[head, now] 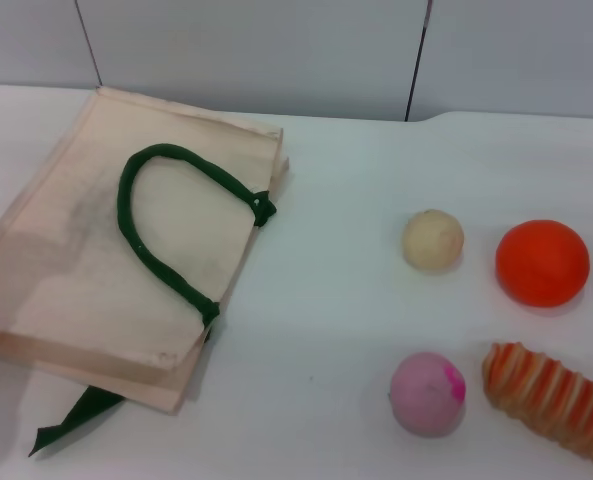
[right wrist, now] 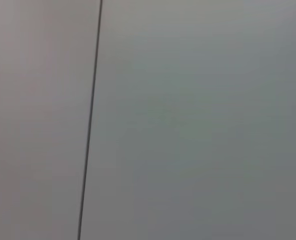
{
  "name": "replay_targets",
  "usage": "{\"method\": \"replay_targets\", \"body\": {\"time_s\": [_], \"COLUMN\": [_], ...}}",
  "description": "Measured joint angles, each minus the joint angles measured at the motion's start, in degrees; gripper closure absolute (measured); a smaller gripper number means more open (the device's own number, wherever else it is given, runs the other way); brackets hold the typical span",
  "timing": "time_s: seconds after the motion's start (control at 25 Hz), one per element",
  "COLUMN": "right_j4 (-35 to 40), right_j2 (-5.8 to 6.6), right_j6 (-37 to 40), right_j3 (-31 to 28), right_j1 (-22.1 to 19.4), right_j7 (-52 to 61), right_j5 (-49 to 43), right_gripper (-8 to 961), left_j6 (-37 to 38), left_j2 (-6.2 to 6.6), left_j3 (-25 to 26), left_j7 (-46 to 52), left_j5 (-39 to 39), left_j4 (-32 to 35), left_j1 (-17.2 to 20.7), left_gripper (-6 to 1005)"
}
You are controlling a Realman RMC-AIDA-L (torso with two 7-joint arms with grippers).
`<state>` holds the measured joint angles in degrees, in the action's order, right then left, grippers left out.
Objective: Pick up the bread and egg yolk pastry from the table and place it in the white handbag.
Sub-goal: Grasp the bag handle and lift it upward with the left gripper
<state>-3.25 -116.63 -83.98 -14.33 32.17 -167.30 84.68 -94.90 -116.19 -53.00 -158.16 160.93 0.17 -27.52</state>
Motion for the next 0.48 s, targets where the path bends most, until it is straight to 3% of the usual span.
{"method": "replay_targets", "body": {"time_s": [0.48], "right_j4": [0.0], "right_j2": [0.0], "right_j6": [0.16], "right_j3": [0.0], "right_j1": [0.02], "right_j7": [0.95], "right_j5": [0.16], "right_gripper": [227], "left_j6": [3.61], "left_j2": [0.18], "left_j3": [0.0], "left_j7": [1.8], "left_j5": [0.09], "left_j4": [0.36], "left_j1": [-0.14], "left_gripper": [379]}}
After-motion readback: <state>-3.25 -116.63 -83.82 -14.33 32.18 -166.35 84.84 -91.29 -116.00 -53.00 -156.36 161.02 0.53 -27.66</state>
